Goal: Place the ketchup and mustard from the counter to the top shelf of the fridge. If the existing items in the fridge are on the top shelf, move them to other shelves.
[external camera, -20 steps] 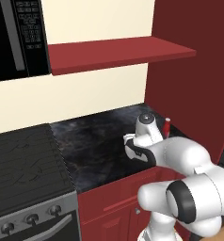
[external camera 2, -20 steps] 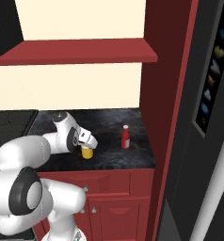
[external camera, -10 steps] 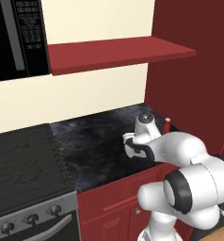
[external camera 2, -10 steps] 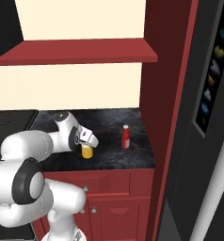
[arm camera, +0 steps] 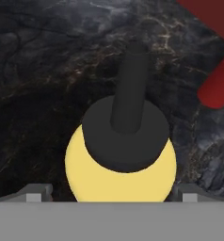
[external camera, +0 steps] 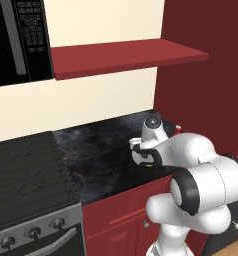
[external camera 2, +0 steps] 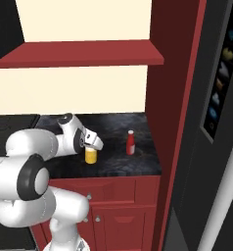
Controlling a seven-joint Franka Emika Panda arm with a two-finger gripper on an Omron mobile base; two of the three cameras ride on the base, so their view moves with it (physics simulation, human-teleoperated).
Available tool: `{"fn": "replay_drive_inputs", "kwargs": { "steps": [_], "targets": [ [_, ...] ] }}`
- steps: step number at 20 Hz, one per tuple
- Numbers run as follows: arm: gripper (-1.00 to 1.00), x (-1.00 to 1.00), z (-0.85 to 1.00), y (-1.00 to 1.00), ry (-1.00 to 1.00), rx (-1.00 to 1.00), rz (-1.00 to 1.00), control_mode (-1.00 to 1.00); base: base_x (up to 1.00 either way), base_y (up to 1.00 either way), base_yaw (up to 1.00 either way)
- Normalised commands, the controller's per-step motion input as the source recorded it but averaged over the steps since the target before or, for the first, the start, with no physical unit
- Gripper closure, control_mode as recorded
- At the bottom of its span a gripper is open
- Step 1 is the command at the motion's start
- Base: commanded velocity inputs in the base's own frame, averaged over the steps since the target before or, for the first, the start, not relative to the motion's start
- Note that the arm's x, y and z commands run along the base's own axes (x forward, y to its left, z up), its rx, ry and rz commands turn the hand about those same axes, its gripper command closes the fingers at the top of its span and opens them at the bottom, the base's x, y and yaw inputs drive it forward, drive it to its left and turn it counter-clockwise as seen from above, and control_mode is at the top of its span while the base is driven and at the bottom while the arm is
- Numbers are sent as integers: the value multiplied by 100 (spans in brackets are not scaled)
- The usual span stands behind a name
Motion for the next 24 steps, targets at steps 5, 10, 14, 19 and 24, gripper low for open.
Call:
{"fn": "replay_drive_inputs", "kwargs": {
  "steps": [5,10,14,19,24],
  "targets": [
    [100,1,-24,4,-12,-3,0,-100,0,0,0],
    [100,-17,4,0,-3,1,0,-100,0,0,0],
    [100,-85,83,1,-38,7,5,-100,0,0,0],
    [100,-98,100,0,-40,5,11,-100,0,0,0],
    [100,-100,100,0,-25,1,7,-100,0,0,0]
  ]
}}
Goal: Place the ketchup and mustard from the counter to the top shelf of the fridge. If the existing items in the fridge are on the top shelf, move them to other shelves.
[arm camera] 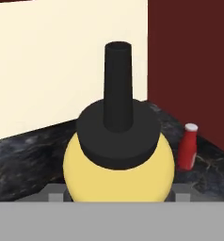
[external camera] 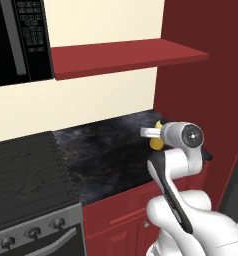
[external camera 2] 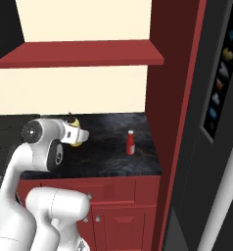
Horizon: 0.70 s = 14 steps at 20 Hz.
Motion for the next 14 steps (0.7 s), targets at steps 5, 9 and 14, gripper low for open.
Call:
{"fn": "replay_drive_inputs", "kwargs": {
  "steps": [5,9,14],
  "targets": [
    [100,-100,100,0,-9,0,6,-100,0,0,0],
    [100,-100,100,0,0,-1,5,-100,0,0,0],
    [100,-100,63,4,-11,-1,3,-100,0,0,0]
  ]
}}
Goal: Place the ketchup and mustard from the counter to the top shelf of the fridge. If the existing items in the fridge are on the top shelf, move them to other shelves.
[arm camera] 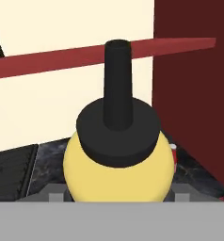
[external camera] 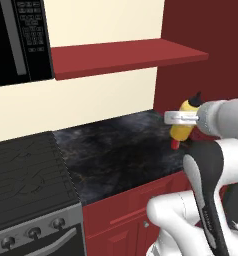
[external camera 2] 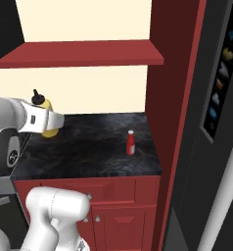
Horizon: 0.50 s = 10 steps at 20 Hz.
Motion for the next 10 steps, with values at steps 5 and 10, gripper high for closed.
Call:
{"fn": "replay_drive_inputs", "kwargs": {
  "steps": [5,10],
  "targets": [
    [100,-100,9,-1,-32,0,9,-100,0,0,0],
    [100,-40,0,-6,-14,0,3,100,-60,-21,-1]
  ]
}}
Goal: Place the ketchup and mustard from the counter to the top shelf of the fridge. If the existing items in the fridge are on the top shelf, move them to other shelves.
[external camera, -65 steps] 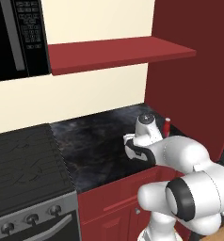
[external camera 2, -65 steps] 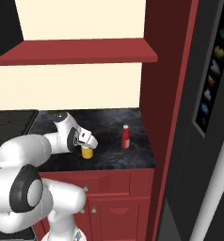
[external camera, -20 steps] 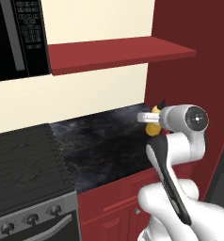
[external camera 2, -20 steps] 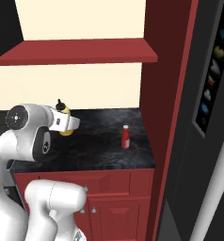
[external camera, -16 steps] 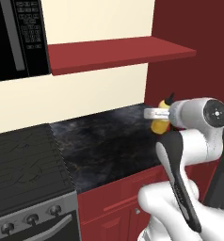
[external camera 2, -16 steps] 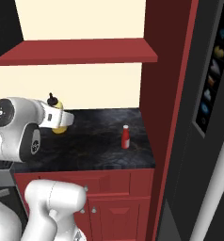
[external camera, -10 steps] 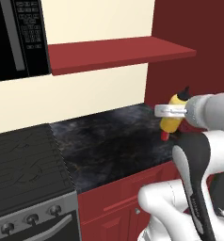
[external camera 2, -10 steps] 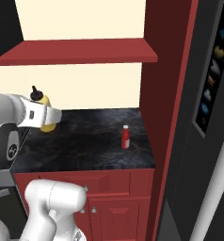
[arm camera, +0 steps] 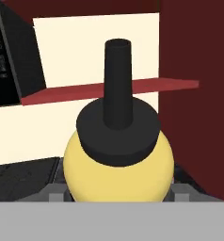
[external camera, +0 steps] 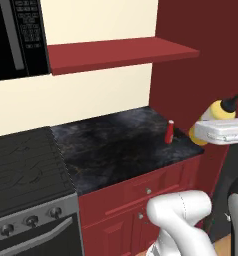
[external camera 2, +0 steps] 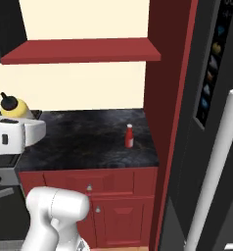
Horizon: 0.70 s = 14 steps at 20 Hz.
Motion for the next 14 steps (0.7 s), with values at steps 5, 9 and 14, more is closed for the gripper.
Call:
{"fn": "replay_drive_inputs", "kwargs": {
  "steps": [5,9,14],
  "targets": [
    [100,0,0,0,0,0,0,100,-100,-11,-40],
    [100,0,0,0,0,0,0,100,-100,0,-47],
    [100,0,0,0,0,0,0,100,-92,0,-60]
  ]
}}
